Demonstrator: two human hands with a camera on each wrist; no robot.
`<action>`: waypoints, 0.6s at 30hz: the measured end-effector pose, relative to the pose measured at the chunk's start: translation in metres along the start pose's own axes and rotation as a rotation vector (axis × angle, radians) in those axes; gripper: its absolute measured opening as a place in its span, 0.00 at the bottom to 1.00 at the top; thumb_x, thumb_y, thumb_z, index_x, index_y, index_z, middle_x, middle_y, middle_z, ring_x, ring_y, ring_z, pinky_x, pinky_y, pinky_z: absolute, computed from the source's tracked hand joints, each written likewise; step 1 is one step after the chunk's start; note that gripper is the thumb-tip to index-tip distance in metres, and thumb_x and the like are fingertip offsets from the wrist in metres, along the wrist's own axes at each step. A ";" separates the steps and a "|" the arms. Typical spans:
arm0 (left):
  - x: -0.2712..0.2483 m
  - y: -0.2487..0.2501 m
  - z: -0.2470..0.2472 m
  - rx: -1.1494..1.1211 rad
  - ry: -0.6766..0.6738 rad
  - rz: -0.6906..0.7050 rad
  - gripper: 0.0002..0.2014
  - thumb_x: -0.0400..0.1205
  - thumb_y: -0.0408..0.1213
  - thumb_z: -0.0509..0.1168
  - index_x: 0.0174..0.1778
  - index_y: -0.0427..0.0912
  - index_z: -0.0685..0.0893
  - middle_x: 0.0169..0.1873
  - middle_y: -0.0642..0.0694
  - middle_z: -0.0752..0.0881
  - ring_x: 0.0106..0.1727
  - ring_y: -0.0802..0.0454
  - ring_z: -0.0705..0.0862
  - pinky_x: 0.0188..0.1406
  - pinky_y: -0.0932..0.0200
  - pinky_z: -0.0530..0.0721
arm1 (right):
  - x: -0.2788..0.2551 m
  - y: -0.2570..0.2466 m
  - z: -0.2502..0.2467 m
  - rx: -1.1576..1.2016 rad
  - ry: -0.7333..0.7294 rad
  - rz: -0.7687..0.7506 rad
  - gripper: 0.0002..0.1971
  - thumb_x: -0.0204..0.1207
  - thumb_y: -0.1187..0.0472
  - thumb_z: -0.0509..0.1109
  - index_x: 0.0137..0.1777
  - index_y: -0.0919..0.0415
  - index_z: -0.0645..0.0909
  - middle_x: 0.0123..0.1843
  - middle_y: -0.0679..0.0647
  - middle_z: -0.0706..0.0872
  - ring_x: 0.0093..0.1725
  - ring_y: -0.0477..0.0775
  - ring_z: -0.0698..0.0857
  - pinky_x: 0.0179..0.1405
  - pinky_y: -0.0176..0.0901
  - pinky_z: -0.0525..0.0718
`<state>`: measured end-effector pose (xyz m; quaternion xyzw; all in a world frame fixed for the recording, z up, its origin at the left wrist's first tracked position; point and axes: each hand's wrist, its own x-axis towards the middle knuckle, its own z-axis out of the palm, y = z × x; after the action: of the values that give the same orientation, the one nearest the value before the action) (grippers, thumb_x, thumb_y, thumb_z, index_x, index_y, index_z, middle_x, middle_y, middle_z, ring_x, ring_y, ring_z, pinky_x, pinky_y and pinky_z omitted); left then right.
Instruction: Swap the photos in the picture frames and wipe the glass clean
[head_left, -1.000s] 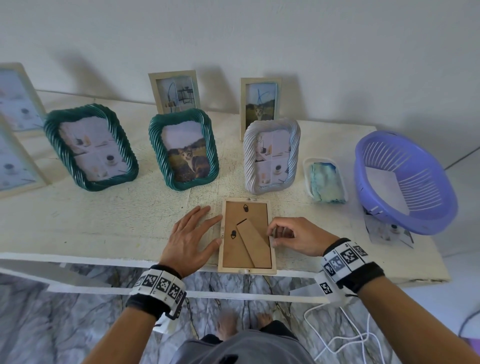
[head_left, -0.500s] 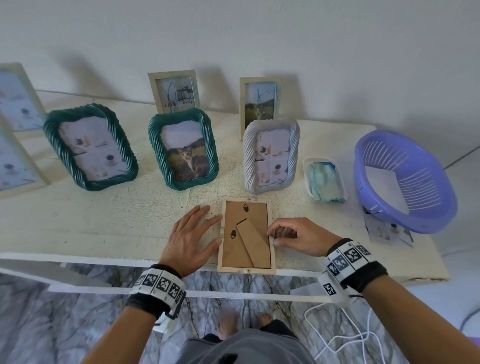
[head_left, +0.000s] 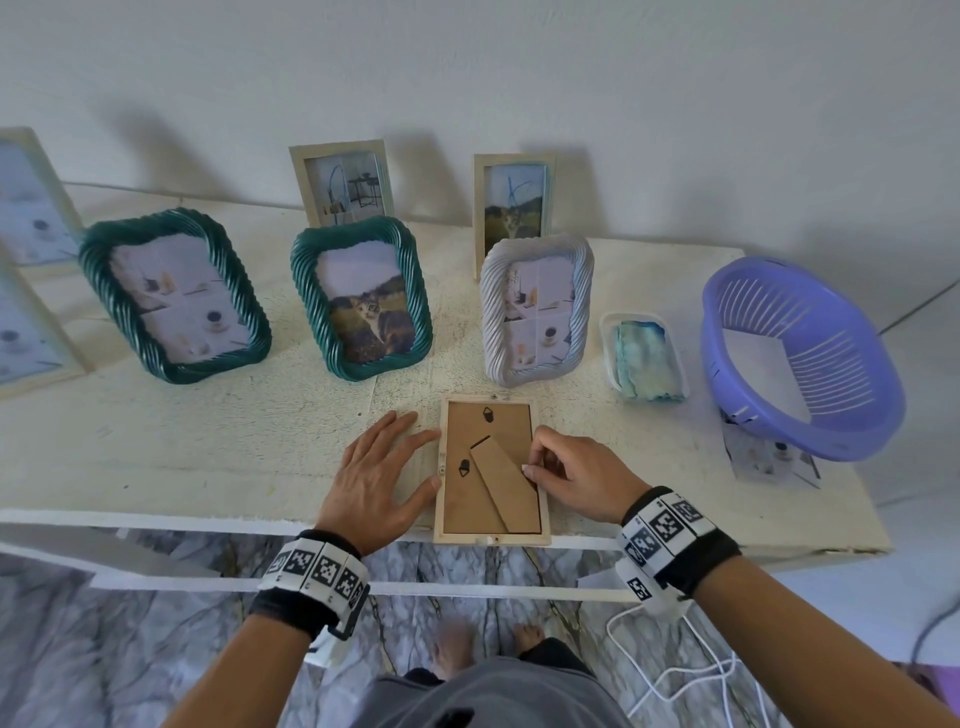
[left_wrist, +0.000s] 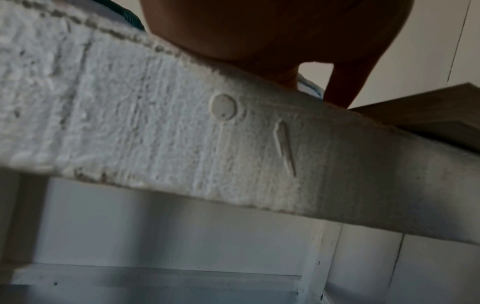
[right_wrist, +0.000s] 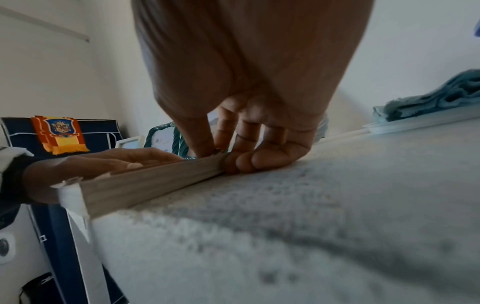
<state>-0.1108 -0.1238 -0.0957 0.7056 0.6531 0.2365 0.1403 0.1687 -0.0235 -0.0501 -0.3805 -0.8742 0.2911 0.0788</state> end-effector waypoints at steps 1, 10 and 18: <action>0.000 0.000 0.000 -0.007 0.000 -0.004 0.26 0.80 0.62 0.57 0.73 0.59 0.74 0.81 0.52 0.68 0.85 0.52 0.59 0.80 0.42 0.62 | 0.000 -0.001 0.001 -0.001 0.007 0.007 0.07 0.82 0.51 0.67 0.46 0.51 0.73 0.32 0.40 0.78 0.31 0.43 0.78 0.31 0.44 0.79; -0.002 0.005 -0.001 0.002 0.046 0.078 0.16 0.83 0.56 0.58 0.63 0.58 0.82 0.74 0.49 0.74 0.72 0.46 0.76 0.75 0.39 0.70 | -0.002 -0.008 0.003 0.039 0.050 0.053 0.07 0.81 0.53 0.67 0.44 0.53 0.74 0.33 0.42 0.81 0.30 0.44 0.79 0.30 0.50 0.80; -0.001 0.003 -0.001 0.057 -0.038 0.136 0.15 0.86 0.53 0.54 0.65 0.63 0.81 0.75 0.48 0.73 0.73 0.46 0.75 0.79 0.42 0.64 | -0.003 -0.011 0.002 0.046 0.042 0.090 0.08 0.80 0.53 0.68 0.44 0.52 0.73 0.32 0.44 0.81 0.30 0.46 0.79 0.30 0.49 0.79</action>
<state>-0.1092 -0.1254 -0.0932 0.7562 0.6075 0.2136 0.1161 0.1627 -0.0326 -0.0456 -0.4234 -0.8475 0.3063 0.0927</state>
